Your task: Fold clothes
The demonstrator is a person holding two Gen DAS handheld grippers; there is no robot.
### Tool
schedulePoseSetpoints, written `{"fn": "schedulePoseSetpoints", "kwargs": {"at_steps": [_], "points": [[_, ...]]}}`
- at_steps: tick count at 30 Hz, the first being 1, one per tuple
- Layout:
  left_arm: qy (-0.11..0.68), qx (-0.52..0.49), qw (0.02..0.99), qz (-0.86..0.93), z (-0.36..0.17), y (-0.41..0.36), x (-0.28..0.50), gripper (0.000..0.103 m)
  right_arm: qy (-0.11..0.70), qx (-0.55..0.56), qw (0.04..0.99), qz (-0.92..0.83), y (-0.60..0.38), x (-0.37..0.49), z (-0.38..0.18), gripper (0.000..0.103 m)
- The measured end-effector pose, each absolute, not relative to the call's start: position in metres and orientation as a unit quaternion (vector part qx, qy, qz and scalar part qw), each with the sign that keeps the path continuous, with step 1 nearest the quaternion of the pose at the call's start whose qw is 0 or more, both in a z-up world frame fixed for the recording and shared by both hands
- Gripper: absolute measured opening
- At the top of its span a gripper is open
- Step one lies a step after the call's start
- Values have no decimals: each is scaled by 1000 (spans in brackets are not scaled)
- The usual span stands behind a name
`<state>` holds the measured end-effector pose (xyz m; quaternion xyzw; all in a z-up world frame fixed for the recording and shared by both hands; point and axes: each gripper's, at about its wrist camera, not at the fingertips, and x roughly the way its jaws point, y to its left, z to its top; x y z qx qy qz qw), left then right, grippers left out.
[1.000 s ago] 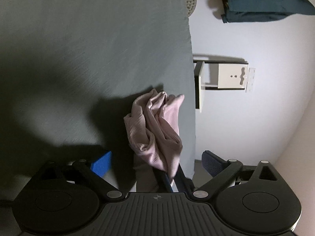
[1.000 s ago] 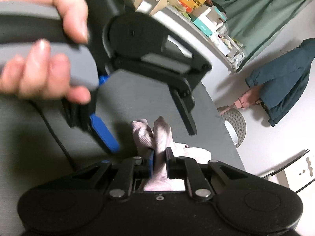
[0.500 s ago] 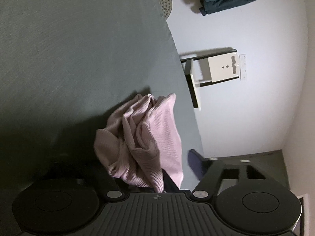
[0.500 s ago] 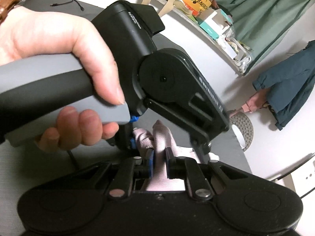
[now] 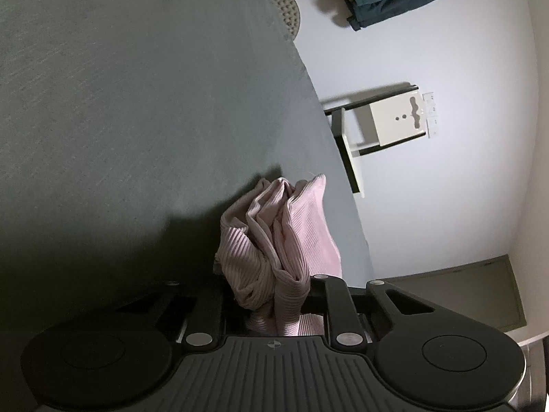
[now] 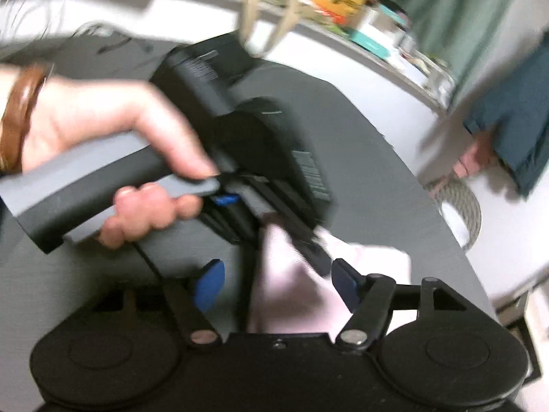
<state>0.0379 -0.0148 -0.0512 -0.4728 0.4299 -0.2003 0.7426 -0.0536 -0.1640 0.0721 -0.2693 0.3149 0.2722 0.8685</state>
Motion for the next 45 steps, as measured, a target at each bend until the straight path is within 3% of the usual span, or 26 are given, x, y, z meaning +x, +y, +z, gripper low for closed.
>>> {"fn": "schedulePoseSetpoints", "kwargs": {"at_steps": [4, 8, 13, 17, 24, 29, 38, 45], "points": [[424, -471, 750, -189, -50, -11, 39, 19, 418, -45, 890, 176, -249, 10, 81, 68], [426, -466, 756, -174, -53, -9, 39, 18, 485, 233, 831, 140, -334, 42, 42, 62], [426, -473, 752, -171, -55, -8, 39, 18, 484, 386, 775, 125, -363, 49, -7, 53], [426, -482, 747, -167, -58, -7, 38, 18, 453, 442, 762, 139, -361, 47, -27, 45], [410, -444, 779, -169, -45, -13, 37, 17, 426, 464, 765, 135, -365, 39, -36, 22], [365, -361, 841, -172, -14, -10, 36, 16, 403, 419, 798, 161, -344, 56, -6, 21], [275, -307, 899, -149, 26, 34, 74, 16, 365, 348, 837, 210, -298, 115, 45, 20], [227, -325, 913, -97, 29, 95, 110, 16, 366, 291, 846, 256, -232, 198, 58, 20]]}}
